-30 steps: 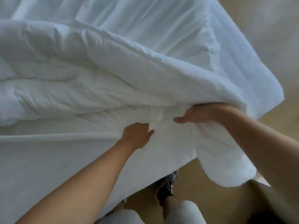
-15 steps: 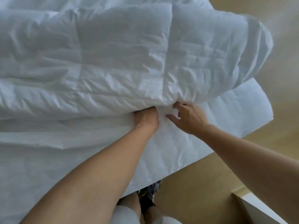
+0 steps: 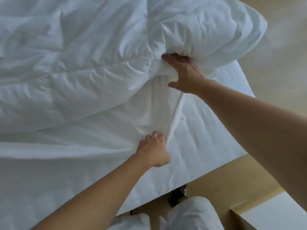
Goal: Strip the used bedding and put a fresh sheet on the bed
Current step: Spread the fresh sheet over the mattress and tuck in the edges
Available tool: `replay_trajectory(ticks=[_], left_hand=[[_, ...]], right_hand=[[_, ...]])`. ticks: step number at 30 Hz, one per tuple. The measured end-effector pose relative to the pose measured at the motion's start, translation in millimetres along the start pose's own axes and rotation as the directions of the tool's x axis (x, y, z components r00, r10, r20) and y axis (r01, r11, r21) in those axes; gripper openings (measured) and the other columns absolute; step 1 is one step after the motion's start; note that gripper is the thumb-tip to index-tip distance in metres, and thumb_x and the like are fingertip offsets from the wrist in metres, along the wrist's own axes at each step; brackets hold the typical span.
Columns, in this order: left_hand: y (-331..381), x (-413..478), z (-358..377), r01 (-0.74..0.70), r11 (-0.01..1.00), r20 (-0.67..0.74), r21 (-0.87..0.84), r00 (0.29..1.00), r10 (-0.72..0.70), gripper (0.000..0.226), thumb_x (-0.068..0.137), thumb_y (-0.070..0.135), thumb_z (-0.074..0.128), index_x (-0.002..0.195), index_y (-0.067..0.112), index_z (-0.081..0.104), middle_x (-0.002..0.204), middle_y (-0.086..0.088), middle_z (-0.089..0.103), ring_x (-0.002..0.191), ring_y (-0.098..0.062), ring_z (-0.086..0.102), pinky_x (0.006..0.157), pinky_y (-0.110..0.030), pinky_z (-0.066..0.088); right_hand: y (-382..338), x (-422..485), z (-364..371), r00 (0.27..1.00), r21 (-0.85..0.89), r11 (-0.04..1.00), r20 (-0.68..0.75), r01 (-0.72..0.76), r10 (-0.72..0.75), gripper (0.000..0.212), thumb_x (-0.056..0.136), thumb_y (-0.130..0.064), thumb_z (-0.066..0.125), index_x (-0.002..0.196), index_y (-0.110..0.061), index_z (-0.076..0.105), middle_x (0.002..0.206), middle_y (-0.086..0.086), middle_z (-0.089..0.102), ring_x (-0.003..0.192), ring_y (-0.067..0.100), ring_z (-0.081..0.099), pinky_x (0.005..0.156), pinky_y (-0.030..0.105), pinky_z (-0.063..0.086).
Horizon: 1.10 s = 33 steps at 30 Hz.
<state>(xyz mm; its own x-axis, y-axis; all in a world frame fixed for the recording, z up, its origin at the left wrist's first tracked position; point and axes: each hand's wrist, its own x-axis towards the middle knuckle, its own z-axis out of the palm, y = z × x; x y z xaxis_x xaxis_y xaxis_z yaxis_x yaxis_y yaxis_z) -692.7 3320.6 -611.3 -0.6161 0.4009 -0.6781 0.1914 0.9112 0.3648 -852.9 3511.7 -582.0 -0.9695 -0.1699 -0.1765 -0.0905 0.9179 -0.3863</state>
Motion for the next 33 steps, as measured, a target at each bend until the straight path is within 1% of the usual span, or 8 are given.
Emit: replay_trajectory(ticks=[3, 5, 11, 16, 19, 23, 30, 33], left_hand=[[49.3, 71.5, -29.3, 0.107, 0.989, -0.292, -0.097, 0.947, -0.131, 0.084, 0.075, 0.056, 0.072, 0.137, 0.014, 0.035, 0.136, -0.009, 0.037, 0.121, -0.032, 0.043, 0.096, -0.045, 0.044], [75.2, 121.5, -52.0, 0.149, 0.973, -0.422, -0.177, 0.881, -0.212, 0.085, 0.077, 0.049, 0.074, 0.142, 0.012, 0.033, 0.136, -0.009, 0.041, 0.121, -0.032, 0.046, 0.093, -0.044, 0.045], [159.8, 175.5, -49.2, 0.082, 0.949, -0.419, -0.304, 0.883, -0.21, 0.022, 0.088, 0.01, 0.055, 0.108, 0.009, 0.064, 0.107, -0.019, 0.069, 0.101, -0.04, 0.065, 0.082, -0.039, 0.05], [193.4, 153.1, -24.2, 0.012, 0.998, -0.37, -0.069, 0.928, -0.037, 0.029, 0.085, 0.006, 0.051, 0.112, 0.003, 0.06, 0.095, -0.016, 0.068, 0.088, -0.036, 0.065, 0.067, -0.032, 0.036], [197.1, 138.2, -27.2, -0.062, 0.997, -0.193, 0.053, 0.979, 0.071, 0.039, 0.083, 0.004, 0.047, 0.121, 0.005, 0.052, 0.074, -0.002, 0.053, 0.073, -0.028, 0.053, 0.061, -0.03, 0.033], [203.6, 99.5, -11.6, -0.03, 0.993, -0.074, -0.111, 0.997, 0.021, 0.021, 0.081, 0.013, 0.052, 0.098, 0.019, 0.042, 0.085, 0.003, 0.053, 0.08, -0.025, 0.052, 0.068, -0.031, 0.038], [80.0, 19.0, 29.8, 0.208, 0.939, -0.175, 0.274, 0.971, -0.164, 0.022, 0.096, 0.026, 0.051, 0.113, 0.022, 0.063, 0.112, -0.001, 0.063, 0.102, -0.024, 0.057, 0.086, -0.035, 0.035], [-8.6, -21.6, 33.8, 0.334, 0.91, -0.281, 0.244, 0.923, -0.263, 0.028, 0.102, 0.037, 0.053, 0.108, 0.017, 0.071, 0.11, -0.005, 0.069, 0.103, -0.029, 0.062, 0.106, -0.042, 0.036]], right_hand=[[29.3, 2.3, -11.6, 0.988, -0.003, 0.996, -0.126, 0.09, -0.09, 0.064, 0.083, -0.01, 0.067, 0.143, -0.024, 0.054, 0.122, 0.012, 0.07, 0.107, 0.035, 0.064, 0.094, 0.033, 0.046], [51.0, 1.6, -21.3, 0.976, -0.023, 0.987, -0.146, 0.162, -0.163, 0.059, 0.081, 0.0, 0.057, 0.136, -0.02, 0.063, 0.113, 0.015, 0.073, 0.096, 0.038, 0.067, 0.086, 0.034, 0.051], [110.5, 10.4, -69.3, 0.927, -0.157, 0.934, -0.15, 0.322, -0.345, 0.045, 0.076, -0.015, 0.058, 0.115, -0.03, 0.076, 0.099, 0.005, 0.077, 0.096, 0.037, 0.067, 0.08, 0.038, 0.051], [160.2, -29.8, -75.0, 0.819, -0.166, 0.81, 0.243, 0.563, -0.52, 0.044, 0.095, -0.055, 0.047, 0.096, -0.023, 0.078, 0.093, -0.001, 0.074, 0.092, 0.029, 0.067, 0.08, 0.038, 0.051], [184.6, -63.1, -61.2, 0.767, -0.135, 0.766, 0.27, 0.629, -0.583, 0.053, 0.101, -0.044, 0.042, 0.071, -0.011, 0.071, 0.069, 0.004, 0.064, 0.07, 0.032, 0.062, 0.065, 0.04, 0.049], [187.4, -106.4, -33.2, 0.874, -0.071, 0.876, 0.135, 0.478, -0.466, 0.046, 0.102, -0.029, 0.052, 0.062, -0.009, 0.063, 0.062, 0.007, 0.061, 0.062, 0.033, 0.059, 0.061, 0.042, 0.047], [200.3, -180.9, 16.3, 0.893, -0.159, 0.897, 0.264, 0.413, -0.364, 0.057, 0.09, -0.072, 0.048, 0.085, -0.017, 0.065, 0.077, -0.003, 0.06, 0.072, 0.024, 0.061, 0.062, 0.037, 0.052], [194.1, -191.8, 32.4, 0.912, -0.269, 0.885, 0.269, 0.381, -0.311, 0.038, 0.081, -0.051, 0.075, 0.083, -0.014, 0.066, 0.076, 0.0, 0.061, 0.064, 0.027, 0.062, 0.052, 0.035, 0.05]])
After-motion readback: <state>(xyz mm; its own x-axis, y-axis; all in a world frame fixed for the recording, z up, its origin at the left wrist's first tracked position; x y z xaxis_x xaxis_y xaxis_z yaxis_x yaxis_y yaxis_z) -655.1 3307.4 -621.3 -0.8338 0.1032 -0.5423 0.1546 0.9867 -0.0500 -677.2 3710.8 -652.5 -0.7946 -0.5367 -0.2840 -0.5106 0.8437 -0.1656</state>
